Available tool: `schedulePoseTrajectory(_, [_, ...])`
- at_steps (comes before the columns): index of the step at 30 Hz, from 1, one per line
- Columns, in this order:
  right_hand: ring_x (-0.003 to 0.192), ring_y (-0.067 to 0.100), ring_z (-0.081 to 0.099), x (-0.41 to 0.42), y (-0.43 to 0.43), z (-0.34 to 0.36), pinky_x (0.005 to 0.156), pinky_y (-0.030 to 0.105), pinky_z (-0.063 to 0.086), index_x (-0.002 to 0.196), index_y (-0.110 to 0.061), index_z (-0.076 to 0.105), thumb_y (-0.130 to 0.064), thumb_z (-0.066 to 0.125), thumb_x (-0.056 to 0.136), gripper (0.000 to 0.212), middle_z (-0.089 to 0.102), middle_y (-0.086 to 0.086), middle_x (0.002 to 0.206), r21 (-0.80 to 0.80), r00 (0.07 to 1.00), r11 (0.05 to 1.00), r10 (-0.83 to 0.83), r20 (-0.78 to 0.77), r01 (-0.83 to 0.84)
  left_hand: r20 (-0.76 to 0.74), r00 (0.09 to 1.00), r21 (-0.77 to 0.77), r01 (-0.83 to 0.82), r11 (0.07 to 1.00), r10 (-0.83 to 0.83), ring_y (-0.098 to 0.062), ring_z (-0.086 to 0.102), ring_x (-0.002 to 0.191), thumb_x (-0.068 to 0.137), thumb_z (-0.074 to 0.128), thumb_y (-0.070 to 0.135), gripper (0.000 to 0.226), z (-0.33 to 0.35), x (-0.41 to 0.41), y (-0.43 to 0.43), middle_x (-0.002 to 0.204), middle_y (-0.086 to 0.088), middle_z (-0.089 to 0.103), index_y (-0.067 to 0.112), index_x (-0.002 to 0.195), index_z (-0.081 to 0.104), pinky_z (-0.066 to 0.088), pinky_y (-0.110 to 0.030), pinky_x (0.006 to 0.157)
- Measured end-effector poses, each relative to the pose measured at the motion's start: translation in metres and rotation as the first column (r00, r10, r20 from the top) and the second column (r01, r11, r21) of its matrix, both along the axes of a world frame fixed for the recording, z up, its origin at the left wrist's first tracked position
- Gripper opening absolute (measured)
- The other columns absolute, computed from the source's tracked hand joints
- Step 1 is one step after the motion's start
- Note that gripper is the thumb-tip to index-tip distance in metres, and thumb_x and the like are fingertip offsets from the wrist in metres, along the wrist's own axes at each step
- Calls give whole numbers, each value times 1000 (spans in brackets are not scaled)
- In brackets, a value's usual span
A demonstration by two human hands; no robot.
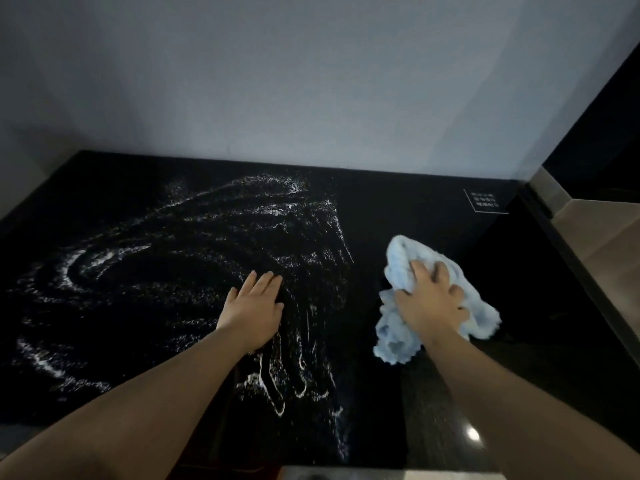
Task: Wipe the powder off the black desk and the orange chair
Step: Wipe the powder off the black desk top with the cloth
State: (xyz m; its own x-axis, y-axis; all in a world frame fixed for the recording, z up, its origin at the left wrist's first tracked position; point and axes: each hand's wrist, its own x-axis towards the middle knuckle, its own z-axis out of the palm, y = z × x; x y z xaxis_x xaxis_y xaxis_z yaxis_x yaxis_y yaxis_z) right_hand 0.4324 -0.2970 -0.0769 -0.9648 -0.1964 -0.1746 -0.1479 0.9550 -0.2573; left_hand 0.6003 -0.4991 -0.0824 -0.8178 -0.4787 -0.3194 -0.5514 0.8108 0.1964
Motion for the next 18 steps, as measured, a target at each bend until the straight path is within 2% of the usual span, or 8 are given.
schedulePoseTrajectory(2, [134, 37, 13, -18, -12, -10, 102, 64, 19, 138, -49, 12, -58, 42, 85, 61, -3, -2, 156, 43, 997, 998, -37, 63, 34, 18, 1000, -14, -23, 1000, 23, -20, -10, 146, 102, 24, 36, 56, -2, -12, -11, 159, 5, -5, 23, 151, 1, 6, -44, 118])
schedulePoseTrajectory(4, [137, 40, 6, -32, -31, -18, 102, 67, 15, 138, -48, 11, -64, 39, 85, 62, -6, 0, 156, 73, 999, 997, -2, 38, -1, 49, 997, -22, -59, 998, 60, -22, -10, 145, 101, 24, 39, 57, -7, -21, -21, 159, 5, -6, 25, 151, -1, 7, -46, 117])
schedulePoseTrajectory(8, [137, 36, 13, -50, -68, -18, 101, 60, 25, 141, -46, 13, -52, 38, 89, 58, -1, -5, 156, 141, 960, 954, 274, -55, -264, 112, 980, -39, -163, 986, 166, -27, -11, 145, 99, 23, 48, 60, -18, -39, -41, 159, 4, -9, 29, 150, -3, 7, -52, 115])
schedulePoseTrajectory(11, [136, 32, 16, -34, -72, -23, 98, 50, 30, 134, -50, 29, -44, 47, 83, 54, 15, -15, 153, 111, 833, 839, 543, -103, -533, 102, 969, -52, -222, 974, 227, -27, -11, 145, 98, 23, 50, 60, -19, -53, -57, 159, 4, -8, 32, 150, -2, 7, -54, 115])
schedulePoseTrajectory(13, [126, 27, 29, -18, -67, -26, 90, 41, 30, 122, -50, 46, -41, 47, 77, 46, 33, -20, 145, -45, 719, 724, 674, -172, -689, 108, 961, -58, -250, 967, 255, -28, -12, 145, 97, 23, 53, 62, -20, -59, -65, 159, 4, -9, 33, 149, -4, 7, -55, 114])
schedulePoseTrajectory(14, [119, 27, 37, -18, -68, -23, 86, 39, 30, 116, -46, 55, -39, 46, 73, 44, 43, -19, 139, -164, 728, 710, 653, -210, -684, 111, 958, -60, -257, 964, 263, -28, -13, 144, 96, 23, 55, 64, -19, -61, -68, 158, 4, -11, 34, 149, -6, 6, -56, 114])
schedulePoseTrajectory(16, [110, 35, 46, -42, -80, -17, 86, 43, 35, 115, -35, 62, -35, 48, 70, 48, 52, -9, 134, -289, 824, 782, 458, -334, -552, 117, 957, -68, -261, 963, 267, -28, -16, 144, 92, 23, 63, 72, -17, -66, -74, 157, 5, -16, 35, 147, -13, 4, -59, 112])
schedulePoseTrajectory(18, [120, 39, 39, -80, -93, -11, 94, 50, 34, 130, -34, 50, -38, 52, 79, 51, 36, -2, 148, -164, 899, 908, 328, -291, -385, 134, 955, -60, -259, 964, 265, -27, -19, 143, 87, 24, 71, 80, -15, -74, -82, 156, 7, -20, 36, 146, -18, 2, -62, 110])
